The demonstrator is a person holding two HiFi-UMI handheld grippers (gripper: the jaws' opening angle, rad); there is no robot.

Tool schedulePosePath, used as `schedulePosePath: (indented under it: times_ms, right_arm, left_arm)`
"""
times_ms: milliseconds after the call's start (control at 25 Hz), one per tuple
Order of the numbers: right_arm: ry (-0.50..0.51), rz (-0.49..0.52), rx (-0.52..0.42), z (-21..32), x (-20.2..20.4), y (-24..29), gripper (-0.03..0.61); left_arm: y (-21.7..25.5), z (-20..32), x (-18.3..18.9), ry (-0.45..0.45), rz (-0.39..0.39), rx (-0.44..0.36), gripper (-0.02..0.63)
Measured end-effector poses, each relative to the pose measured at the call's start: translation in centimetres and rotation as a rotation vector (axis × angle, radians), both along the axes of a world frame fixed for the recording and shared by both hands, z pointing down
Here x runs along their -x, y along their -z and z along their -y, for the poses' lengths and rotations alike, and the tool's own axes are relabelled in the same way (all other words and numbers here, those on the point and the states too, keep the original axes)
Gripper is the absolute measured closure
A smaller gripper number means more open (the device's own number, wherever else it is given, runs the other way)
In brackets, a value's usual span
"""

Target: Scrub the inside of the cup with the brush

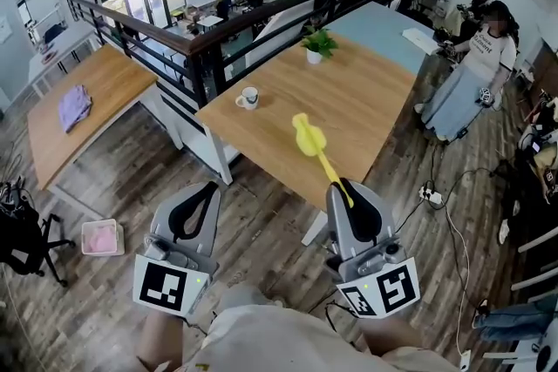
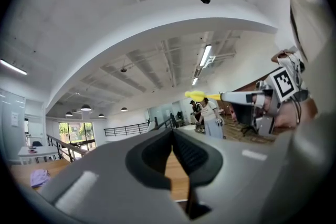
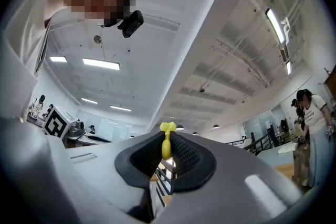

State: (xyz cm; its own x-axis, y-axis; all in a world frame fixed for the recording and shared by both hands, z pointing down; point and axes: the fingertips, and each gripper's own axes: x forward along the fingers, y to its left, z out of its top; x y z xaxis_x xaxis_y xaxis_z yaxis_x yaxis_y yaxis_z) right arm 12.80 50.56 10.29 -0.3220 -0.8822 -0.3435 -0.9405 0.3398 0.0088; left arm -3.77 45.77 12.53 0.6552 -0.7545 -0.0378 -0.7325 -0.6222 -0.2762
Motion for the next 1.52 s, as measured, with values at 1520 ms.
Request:
schedulePosePath:
  times_ms: [1520]
  right_arm:
    - [0.073, 0.017, 0.138, 35.7, 5.4, -4.3, 0.545]
  left_arm:
    - [-7.9, 36.3, 2.9, -0.047, -0.002, 0.202, 0.611]
